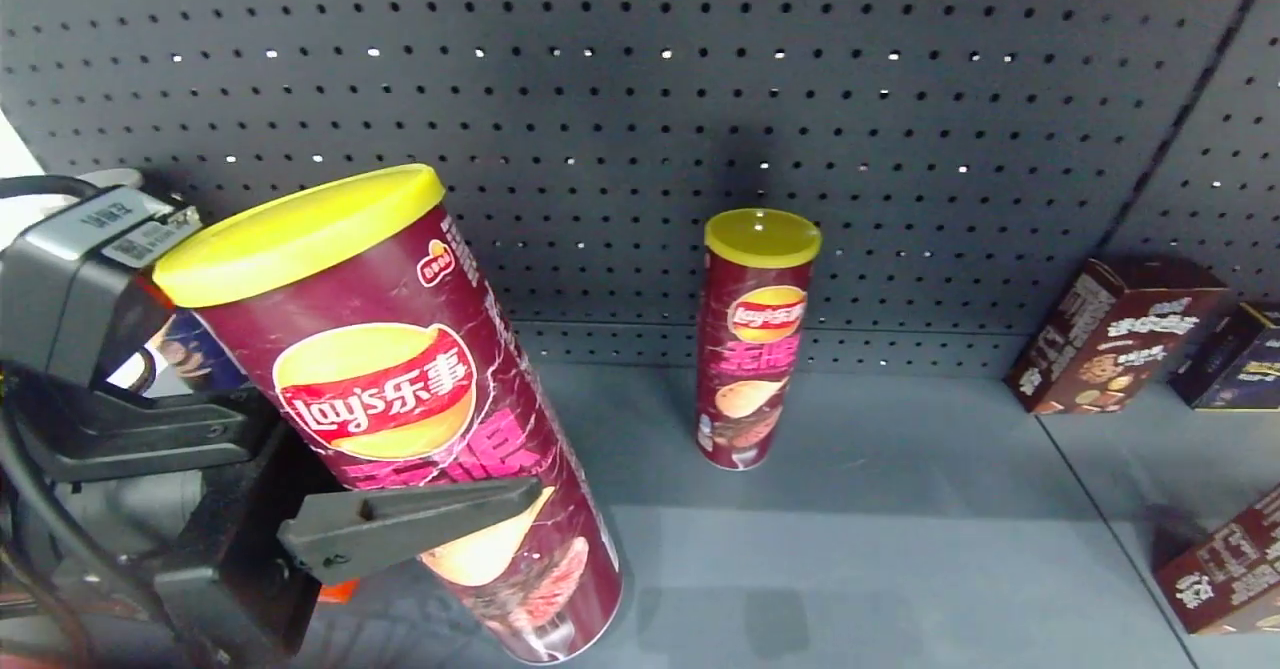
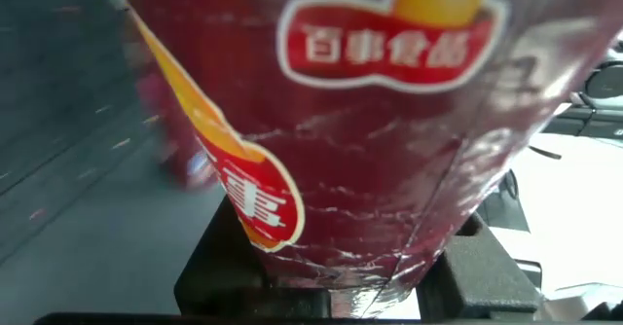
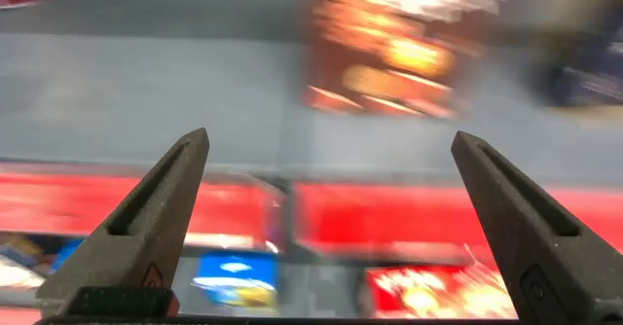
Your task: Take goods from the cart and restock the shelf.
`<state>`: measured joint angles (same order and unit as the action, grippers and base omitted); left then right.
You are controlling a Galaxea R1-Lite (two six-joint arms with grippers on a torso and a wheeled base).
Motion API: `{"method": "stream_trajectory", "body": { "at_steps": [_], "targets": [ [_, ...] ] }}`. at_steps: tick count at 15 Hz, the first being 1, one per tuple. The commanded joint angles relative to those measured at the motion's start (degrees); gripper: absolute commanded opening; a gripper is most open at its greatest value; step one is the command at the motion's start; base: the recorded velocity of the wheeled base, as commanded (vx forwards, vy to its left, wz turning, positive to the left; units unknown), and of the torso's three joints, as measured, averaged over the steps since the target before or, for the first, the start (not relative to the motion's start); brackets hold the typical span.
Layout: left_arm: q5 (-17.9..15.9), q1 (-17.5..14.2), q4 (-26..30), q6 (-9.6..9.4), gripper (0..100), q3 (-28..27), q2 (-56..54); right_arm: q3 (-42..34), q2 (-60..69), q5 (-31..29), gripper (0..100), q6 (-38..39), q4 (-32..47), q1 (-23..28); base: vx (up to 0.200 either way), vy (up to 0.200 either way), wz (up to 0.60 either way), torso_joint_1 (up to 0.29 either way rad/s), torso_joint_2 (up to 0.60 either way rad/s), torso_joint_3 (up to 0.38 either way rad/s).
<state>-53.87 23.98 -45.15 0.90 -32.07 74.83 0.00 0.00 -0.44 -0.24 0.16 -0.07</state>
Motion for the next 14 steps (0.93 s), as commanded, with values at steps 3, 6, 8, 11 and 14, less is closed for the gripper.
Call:
{"method": "stream_trajectory", "body": {
  "at_steps": [3,6,8,11,14],
  "targets": [
    [0.0,-0.2,0.0,-0.02,0,0.1,0.1,0.0,-0.1,0.0,100,0.0,0.0,0.0,0.0,0.0,0.0,0.0,0.0,0.0],
    [0.1,-0.3,0.0,0.06,0,0.1,0.1,0.0,-0.1,0.0,100,0.0,0.0,0.0,0.0,0.0,0.0,0.0,0.0,0.0],
    [0.1,-0.4,0.0,0.06,0,0.2,0.1,0.0,-0.1,0.0,100,0.0,0.0,0.0,0.0,0.0,0.0,0.0,0.0,0.0],
    [0.1,-1.6,0.0,-0.11,0,0.3,0.1,0.0,0.0,0.0,100,0.1,0.0,0.0,0.0,0.0,0.0,0.0,0.0,0.0],
    [0.1,-2.5,0.0,-0.11,0,0.4,0.1,0.0,-0.1,0.0,100,0.0,0.0,0.0,0.0,0.0,0.0,0.0,0.0,0.0]
  ]
}}
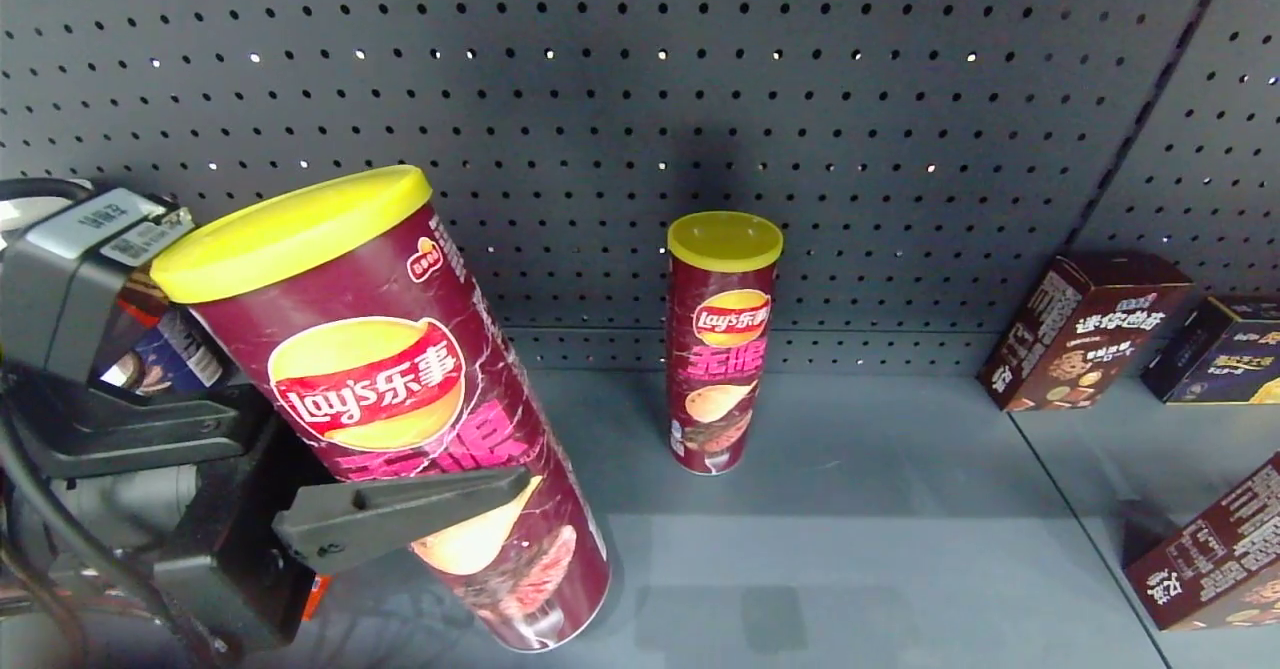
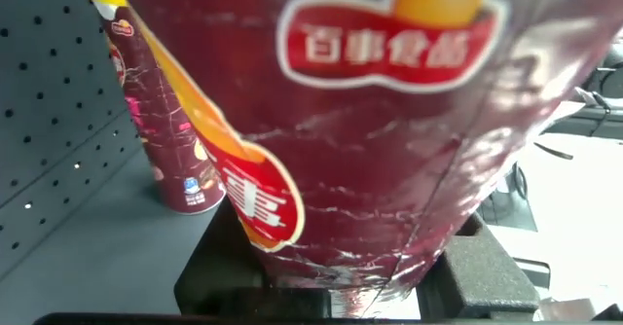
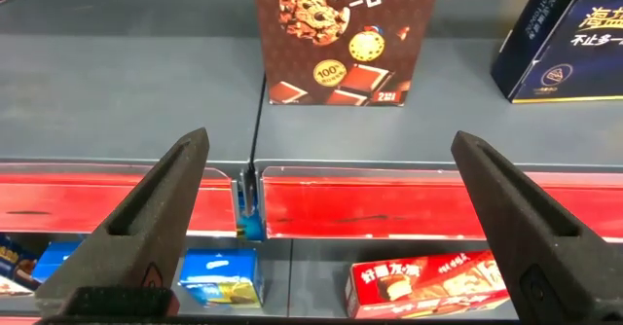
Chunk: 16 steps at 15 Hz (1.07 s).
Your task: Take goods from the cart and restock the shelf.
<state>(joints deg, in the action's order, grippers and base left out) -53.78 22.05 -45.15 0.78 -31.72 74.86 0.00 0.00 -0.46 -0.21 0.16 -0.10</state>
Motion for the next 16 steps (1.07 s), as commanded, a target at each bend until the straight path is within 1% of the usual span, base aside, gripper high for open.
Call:
{"method": "stream_trajectory", "body": {
  "at_steps": [1,2,3,4,5,6,7,8,9,10,11,12,13,15,16],
  "targets": [
    [0.0,-1.6,0.0,-0.08,0,0.0,0.4,0.0,-0.1,0.0,100,-0.1,0.0,0.0,0.0,0.0,0.0,0.0,0.0,0.0],
    [0.0,-4.6,-0.1,-0.25,0,0.3,1.0,0.0,-0.1,0.0,100,-0.1,0.0,0.0,0.0,0.0,0.0,0.0,0.0,0.0],
    [-0.1,-6.6,-0.4,-0.43,0,1.0,1.3,0.0,0.0,0.0,100,0.0,0.0,0.0,0.0,0.0,0.0,0.0,0.0,0.0],
    [-0.1,-8.0,-0.5,-0.52,0,1.5,1.4,0.0,0.0,0.0,100,0.0,0.0,0.0,0.0,0.0,0.0,0.0,0.0,0.0],
    [-0.1,-8.5,-0.5,-1.22,0,2.3,1.3,0.0,-0.1,0.0,100,0.0,0.0,0.0,0.0,0.0,0.0,0.0,0.0,0.0],
    [-0.1,-8.4,-0.5,-2.27,0,3.9,1.3,0.0,0.0,0.0,100,0.0,0.0,0.0,0.0,0.0,0.0,0.0,0.0,0.0],
    [-0.1,-8.1,-0.5,-3.77,0,5.8,1.3,0.0,0.0,0.0,100,0.0,0.0,0.0,0.0,0.0,0.0,0.0,0.0,0.0],
    [-0.1,-7.8,-0.5,-4.82,0,7.5,1.2,0.0,0.0,0.0,100,0.0,0.0,0.0,0.0,0.0,0.0,0.0,0.0,0.0],
    [-0.1,-7.7,-0.4,-5.44,0,9.6,1.1,0.0,0.0,0.0,100,0.0,0.0,0.0,0.0,0.0,0.0,0.0,0.0,0.0],
    [-0.1,-7.7,-0.5,-5.53,0,10.9,1.1,0.0,-0.1,-0.1,100,0.0,0.0,0.0,0.0,0.0,0.0,0.0,0.0,0.0],
    [-0.1,-7.7,-0.5,-5.53,0,10.9,1.1,0.0,-0.1,-0.1,100,0.0,0.0,0.0,0.0,0.0,0.0,0.0,0.0,0.0],
    [-0.2,-7.6,-0.4,-6.41,0,13.1,0.9,0.0,0.0,0.0,100,0.0,0.0,0.0,0.0,0.0,0.0,0.0,0.0,0.0],
    [-0.2,-6.8,-0.3,-6.41,0,13.4,0.8,0.0,-0.1,0.0,100,0.0,0.0,0.0,0.0,0.0,0.0,0.0,0.0,0.0],
    [-0.2,-6.5,-0.4,-6.41,0,12.9,1.1,0.0,0.0,0.0,100,0.0,0.0,0.0,0.0,0.0,0.0,0.0,0.0,0.0],
    [-0.2,-6.4,-0.4,-6.41,0,11.2,2.2,0.0,0.0,0.0,100,0.0,0.0,0.0,0.0,0.0,0.0,0.0,0.0,0.0]
  ]
}}
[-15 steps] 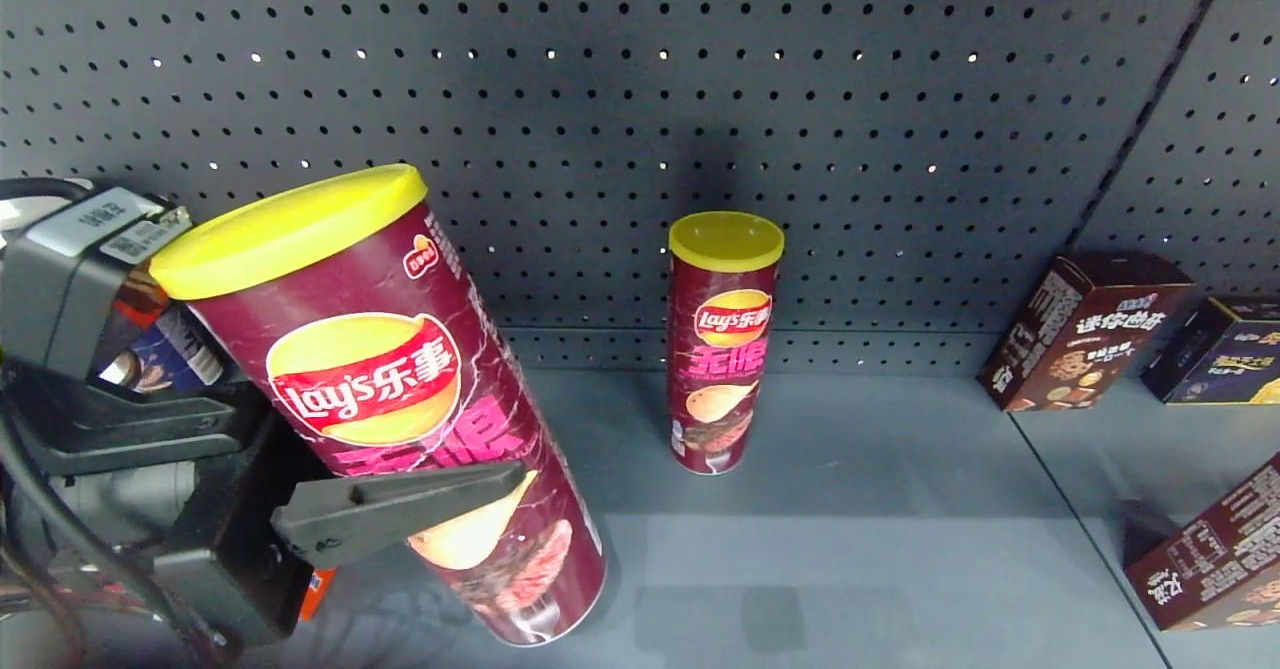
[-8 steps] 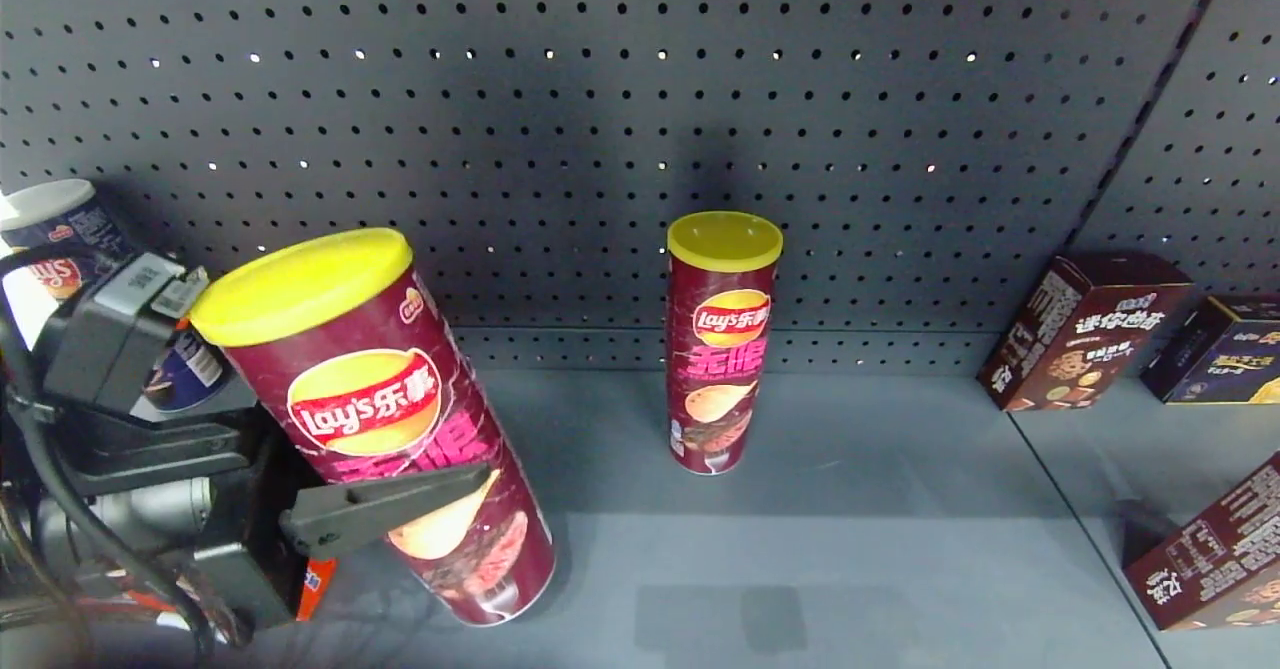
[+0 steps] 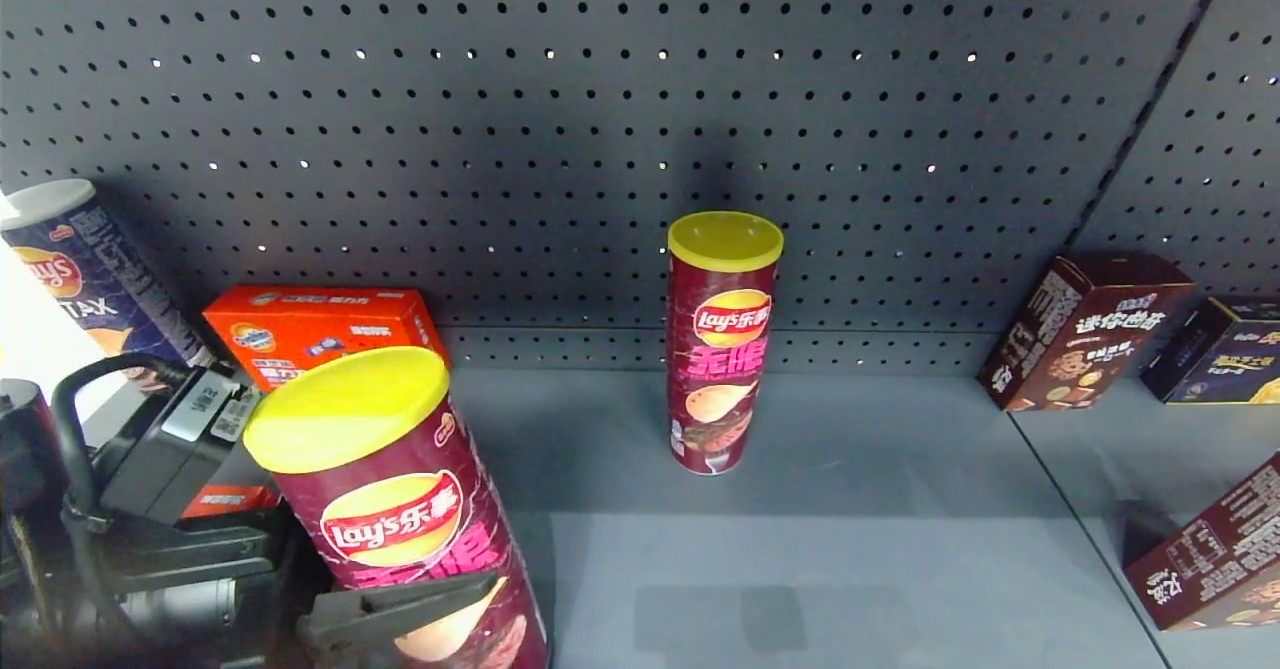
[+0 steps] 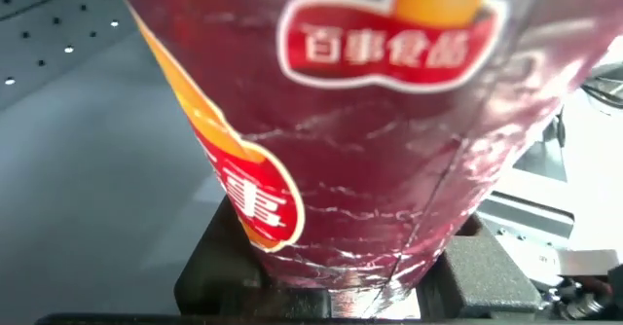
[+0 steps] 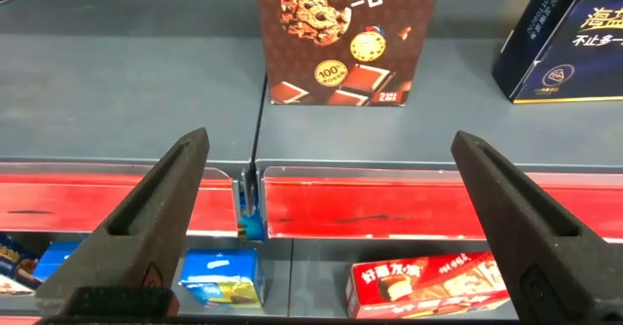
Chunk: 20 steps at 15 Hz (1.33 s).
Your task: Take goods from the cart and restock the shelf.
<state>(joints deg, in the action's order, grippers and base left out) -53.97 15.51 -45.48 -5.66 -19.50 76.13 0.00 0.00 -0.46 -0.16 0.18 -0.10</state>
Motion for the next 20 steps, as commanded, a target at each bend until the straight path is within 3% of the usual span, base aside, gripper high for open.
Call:
{"method": "stream_trajectory", "body": {
  "at_steps": [1,4,20],
  "targets": [
    [0.0,0.1,0.0,-0.06,0,-1.6,1.4,0.0,0.0,0.0,100,0.0,0.0,0.0,0.0,0.0,0.0,0.0,0.0,0.0],
    [0.1,0.1,0.0,-0.06,0,-5.5,3.0,0.0,0.0,-0.1,100,0.0,0.0,0.0,0.0,0.0,0.0,0.0,0.0,0.0],
    [0.3,0.4,-0.1,-0.14,0,-8.1,1.4,0.0,0.0,-0.1,100,0.0,0.0,0.0,0.0,0.0,0.0,0.0,0.0,0.0]
  ]
}}
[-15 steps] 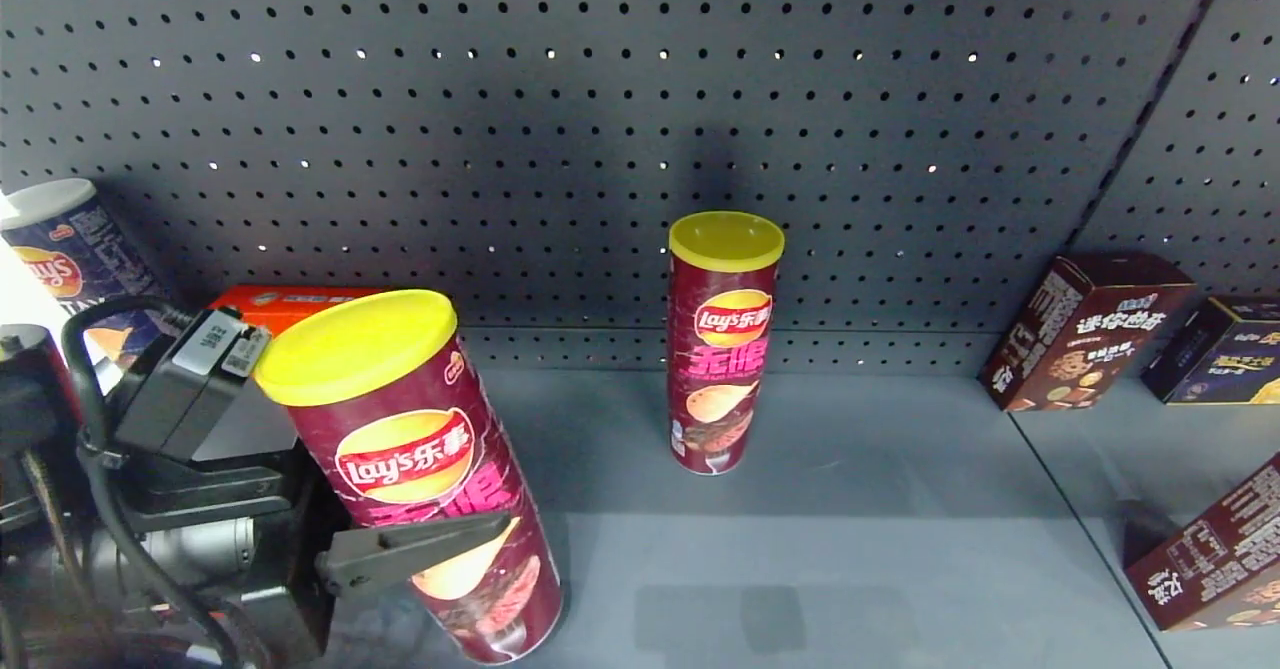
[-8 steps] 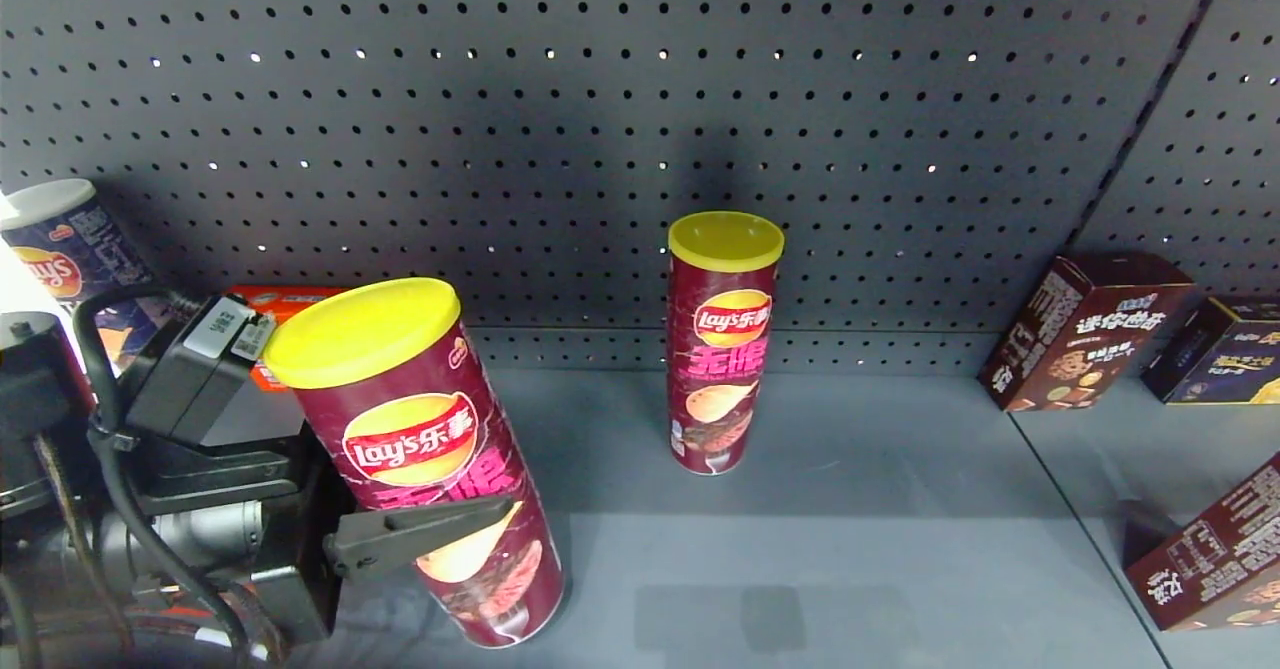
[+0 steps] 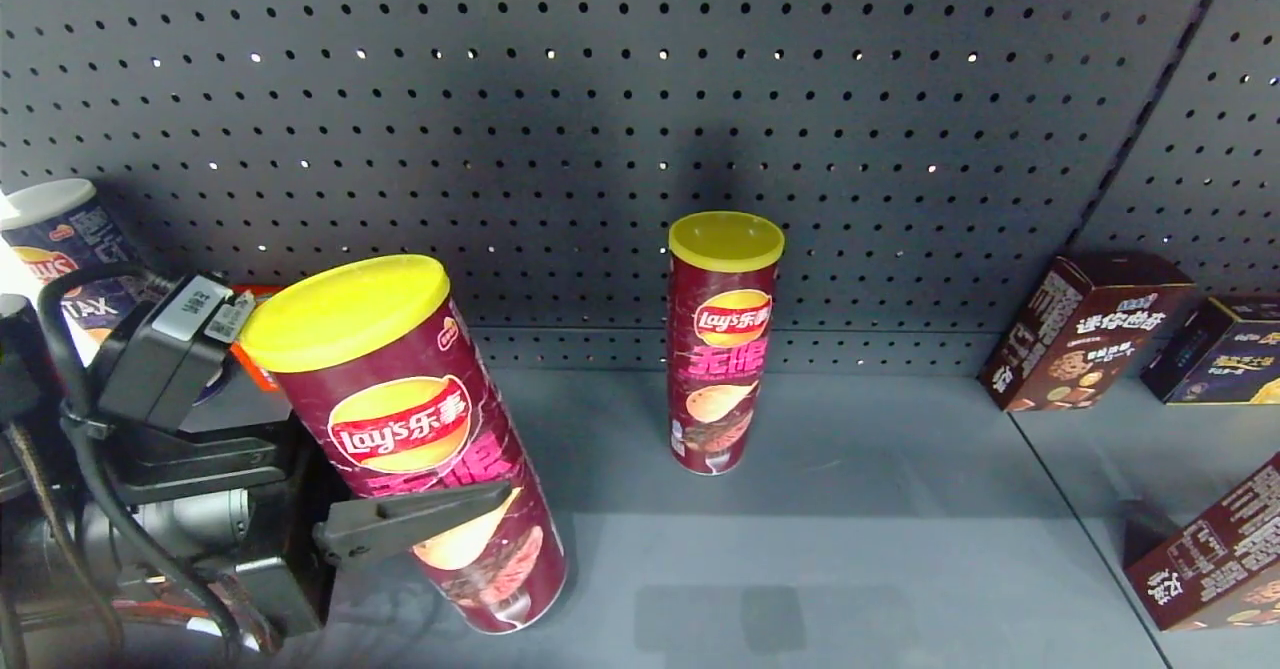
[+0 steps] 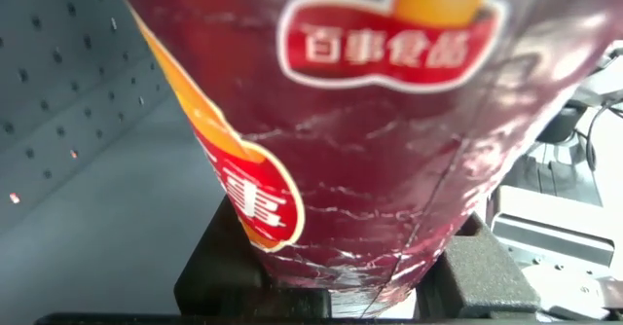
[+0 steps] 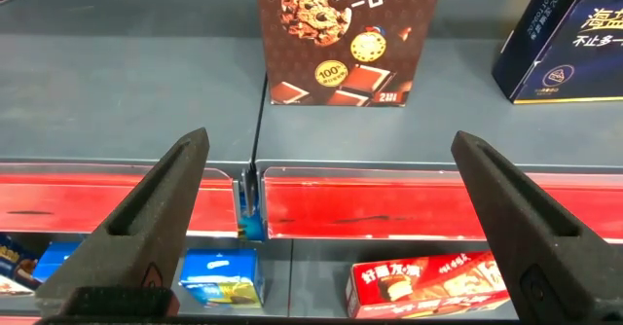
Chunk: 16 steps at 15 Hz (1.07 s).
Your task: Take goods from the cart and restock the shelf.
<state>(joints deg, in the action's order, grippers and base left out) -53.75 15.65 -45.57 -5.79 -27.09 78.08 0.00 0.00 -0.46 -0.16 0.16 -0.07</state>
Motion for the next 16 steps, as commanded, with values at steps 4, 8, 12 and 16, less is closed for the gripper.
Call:
{"method": "stream_trajectory", "body": {
  "at_steps": [4,8,12,16],
  "targets": [
    [0.0,0.3,0.3,-0.01,0,-0.7,-2.8,0.0,-0.1,0.0,100,-0.1,0.1,0.0,0.0,0.0,0.0,0.0,0.0,0.0],
    [0.2,-0.1,0.4,0.34,0,-1.0,-3.5,13.0,-12.9,-2.6,100,1.6,-5.7,-0.1,0.0,0.0,0.0,0.0,0.0,0.0],
    [0.4,0.1,0.3,0.34,0,-1.0,-3.2,31.9,-26.0,3.9,100,-1.5,2.0,-4.4,0.0,0.0,0.0,0.0,0.0,0.0],
    [0.4,-0.2,0.3,0.34,0,-0.8,-3.3,45.4,-40.9,10.4,100,-4.1,7.0,-11.8,0.0,0.0,0.0,0.0,0.0,0.0]
  ]
}}
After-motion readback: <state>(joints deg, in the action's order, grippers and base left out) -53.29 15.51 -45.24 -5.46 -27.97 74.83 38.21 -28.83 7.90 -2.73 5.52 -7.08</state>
